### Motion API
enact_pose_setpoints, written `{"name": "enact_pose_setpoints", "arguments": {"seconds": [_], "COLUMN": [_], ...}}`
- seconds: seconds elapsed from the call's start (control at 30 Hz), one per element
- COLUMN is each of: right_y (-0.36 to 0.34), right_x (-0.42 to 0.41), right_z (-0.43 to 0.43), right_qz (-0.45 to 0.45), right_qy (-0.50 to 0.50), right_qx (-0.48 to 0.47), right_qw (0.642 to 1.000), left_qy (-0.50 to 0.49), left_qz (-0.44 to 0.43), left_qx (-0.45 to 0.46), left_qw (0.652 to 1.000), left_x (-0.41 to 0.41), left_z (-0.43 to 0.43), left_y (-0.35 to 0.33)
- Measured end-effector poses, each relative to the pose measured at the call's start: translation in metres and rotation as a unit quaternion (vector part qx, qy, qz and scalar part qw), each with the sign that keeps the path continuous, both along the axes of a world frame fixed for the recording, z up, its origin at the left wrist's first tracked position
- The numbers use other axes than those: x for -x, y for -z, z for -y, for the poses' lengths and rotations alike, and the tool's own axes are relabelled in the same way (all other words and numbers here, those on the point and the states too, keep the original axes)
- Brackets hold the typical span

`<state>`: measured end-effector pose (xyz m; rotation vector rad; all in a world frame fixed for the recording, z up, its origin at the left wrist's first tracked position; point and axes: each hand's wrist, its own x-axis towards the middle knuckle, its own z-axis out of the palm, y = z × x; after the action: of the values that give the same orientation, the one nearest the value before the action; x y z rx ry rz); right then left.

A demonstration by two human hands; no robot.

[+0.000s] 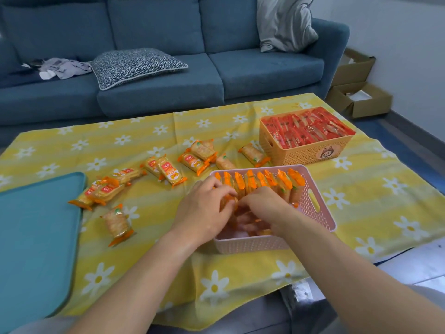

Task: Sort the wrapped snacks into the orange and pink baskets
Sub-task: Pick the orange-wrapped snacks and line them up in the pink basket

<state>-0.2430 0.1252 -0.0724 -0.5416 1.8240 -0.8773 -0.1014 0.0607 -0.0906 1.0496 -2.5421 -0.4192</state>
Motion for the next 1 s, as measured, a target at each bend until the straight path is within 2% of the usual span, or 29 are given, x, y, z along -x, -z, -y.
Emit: {"name": "enact_pose_setpoints", "arguments": {"seconds": [0.1,0.17,0.23,0.3,0.4,0.47,0.53,0.63,0.77,0.9,1.0], "right_y": [-0.003,-0.002,0.001,0.004,0.011,0.014,0.013,0.001,-0.004,0.018,0.03], "right_x": [0.009,0.017,0.022,0.022,0.021,0.023,0.027,0.031,0.023,0.006,0.008], "right_z": [-0.002,-0.006,-0.012,-0.018,-0.021,-0.021,-0.022,-0.027,-0.025,-0.014,-0.007], "right_qz": [-0.043,-0.179,-0.356,-0.432,-0.469,-0.473,-0.46,-0.412,-0.361,-0.396,-0.44], "right_qy": [-0.027,-0.072,-0.15,-0.209,-0.246,-0.257,-0.265,-0.261,-0.203,-0.165,-0.178], "right_qx": [0.006,0.029,0.008,-0.039,-0.112,-0.13,-0.119,-0.068,0.045,0.085,0.057], "right_qw": [0.999,0.981,0.922,0.877,0.841,0.832,0.839,0.87,0.909,0.899,0.878], "left_qy": [0.011,0.002,-0.006,-0.013,-0.021,-0.024,-0.02,-0.019,-0.027,0.052,0.081], "left_qz": [0.057,0.063,0.06,0.058,0.057,0.064,0.069,0.064,0.063,0.004,0.029], "left_qx": [0.03,0.042,0.04,0.028,0.015,0.007,0.001,-0.015,-0.026,-0.021,-0.006], "left_qw": [0.998,0.997,0.997,0.998,0.998,0.998,0.997,0.998,0.997,0.998,0.996], "left_x": [0.0,0.001,0.003,0.006,0.007,0.007,0.006,0.006,0.008,0.01,0.011], "left_z": [-0.001,0.0,0.0,-0.002,-0.003,-0.002,-0.001,0.002,0.002,-0.002,-0.003], "left_y": [0.001,0.001,0.0,-0.002,-0.003,-0.004,-0.004,-0.005,-0.006,-0.008,-0.005]}}
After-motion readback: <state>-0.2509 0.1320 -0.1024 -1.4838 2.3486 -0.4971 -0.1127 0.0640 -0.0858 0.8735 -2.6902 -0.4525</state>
